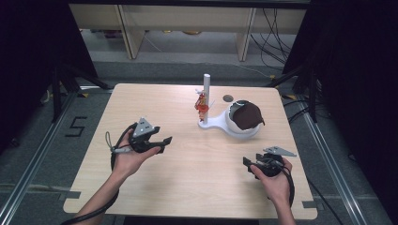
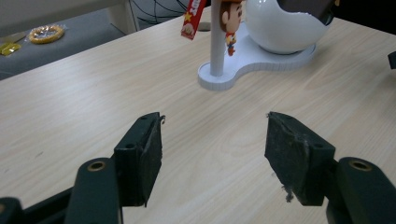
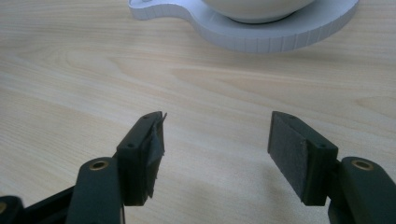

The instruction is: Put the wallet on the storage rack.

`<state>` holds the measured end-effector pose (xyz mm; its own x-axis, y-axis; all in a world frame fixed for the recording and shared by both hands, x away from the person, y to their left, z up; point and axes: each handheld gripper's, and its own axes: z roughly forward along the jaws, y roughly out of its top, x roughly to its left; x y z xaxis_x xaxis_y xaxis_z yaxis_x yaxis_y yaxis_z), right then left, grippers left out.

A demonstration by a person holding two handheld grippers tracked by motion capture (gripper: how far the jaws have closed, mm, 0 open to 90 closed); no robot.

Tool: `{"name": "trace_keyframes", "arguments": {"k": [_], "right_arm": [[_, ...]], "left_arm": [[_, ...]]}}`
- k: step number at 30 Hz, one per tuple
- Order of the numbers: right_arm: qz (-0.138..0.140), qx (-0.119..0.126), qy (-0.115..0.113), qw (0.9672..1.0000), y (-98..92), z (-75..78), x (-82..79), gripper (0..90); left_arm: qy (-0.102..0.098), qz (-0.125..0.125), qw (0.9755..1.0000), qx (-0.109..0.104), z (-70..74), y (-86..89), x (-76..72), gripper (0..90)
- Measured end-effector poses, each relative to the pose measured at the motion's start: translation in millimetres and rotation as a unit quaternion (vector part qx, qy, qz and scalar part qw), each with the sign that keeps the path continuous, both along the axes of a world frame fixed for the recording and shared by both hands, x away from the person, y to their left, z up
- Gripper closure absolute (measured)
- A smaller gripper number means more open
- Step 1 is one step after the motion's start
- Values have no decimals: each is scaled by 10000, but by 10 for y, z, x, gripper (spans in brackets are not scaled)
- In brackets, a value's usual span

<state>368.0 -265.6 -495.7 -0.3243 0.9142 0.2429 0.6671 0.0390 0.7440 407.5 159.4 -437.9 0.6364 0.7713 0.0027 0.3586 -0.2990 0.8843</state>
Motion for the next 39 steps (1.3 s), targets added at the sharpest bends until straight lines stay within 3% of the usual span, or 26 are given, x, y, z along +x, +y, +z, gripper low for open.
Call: {"name": "trace_keyframes", "arguments": {"k": [2,10,20,21,24,33,39], "right_arm": [[-9,-92,-41,9999,-10,-2,4,369],[32,-3,-47,10000,2,-11,5,365],[15,-24,-60,10000,3,-12,3,363],[138,-135,-181,9996,-28,-19,19,363],[138,-134,-213,9996,-28,-24,19,363],[162,-135,-187,9996,-25,-34,10,363],[130,-189,-185,9996,-42,-38,-1,363]], "left_arm": [[26,95,10000,-16,-52,78,-42,360],[153,307,9994,-95,-293,329,-201,362],[145,660,9969,-405,-588,605,-386,361],[158,684,9967,-406,-607,628,-396,361],[137,764,9961,-415,-681,700,-425,361],[-133,838,9950,-535,-763,709,-490,359],[-191,854,9941,-643,-785,707,-488,320]]}}
